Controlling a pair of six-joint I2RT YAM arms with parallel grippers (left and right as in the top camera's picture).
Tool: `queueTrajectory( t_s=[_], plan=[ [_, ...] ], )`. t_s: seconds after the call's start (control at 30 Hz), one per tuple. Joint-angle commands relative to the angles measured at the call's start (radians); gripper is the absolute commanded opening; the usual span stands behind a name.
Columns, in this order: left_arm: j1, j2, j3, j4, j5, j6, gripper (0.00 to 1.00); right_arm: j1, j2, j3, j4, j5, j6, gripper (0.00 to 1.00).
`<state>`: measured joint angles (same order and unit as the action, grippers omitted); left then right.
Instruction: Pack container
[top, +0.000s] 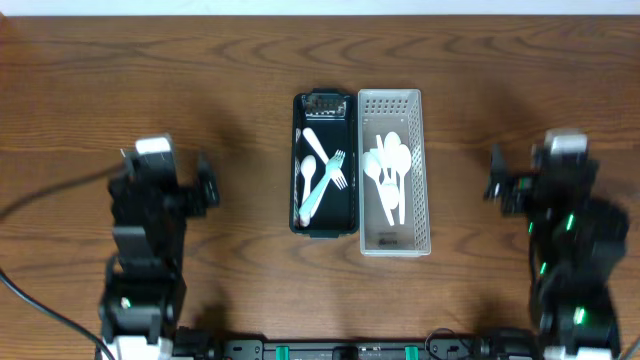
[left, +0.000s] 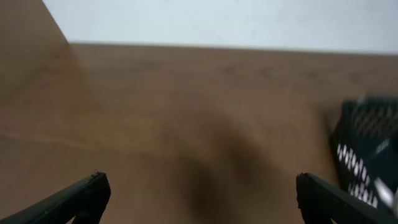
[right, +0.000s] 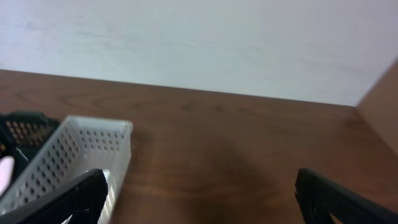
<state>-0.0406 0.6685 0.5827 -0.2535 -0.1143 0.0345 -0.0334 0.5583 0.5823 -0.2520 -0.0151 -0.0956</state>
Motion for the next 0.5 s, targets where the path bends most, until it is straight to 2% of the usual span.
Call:
queueTrajectory(
  t_s=[0.0, 0.17, 0.47],
  plan=[
    [-0.006, -0.124, -0.092, 0.008, -0.011, 0.015, 0.98, 0.022, -0.172, -0.12, -0.01, 0.124, -0.011, 0.99],
    [-0.006, -0.227, -0.151, -0.037, -0.033, 0.014, 0.98, 0.022, -0.348, -0.217, -0.07, 0.139, -0.01, 0.99],
    [-0.006, -0.232, -0.151, -0.09, -0.033, 0.014, 0.98, 0.022, -0.362, -0.22, -0.097, 0.138, -0.01, 0.99]
  ],
)
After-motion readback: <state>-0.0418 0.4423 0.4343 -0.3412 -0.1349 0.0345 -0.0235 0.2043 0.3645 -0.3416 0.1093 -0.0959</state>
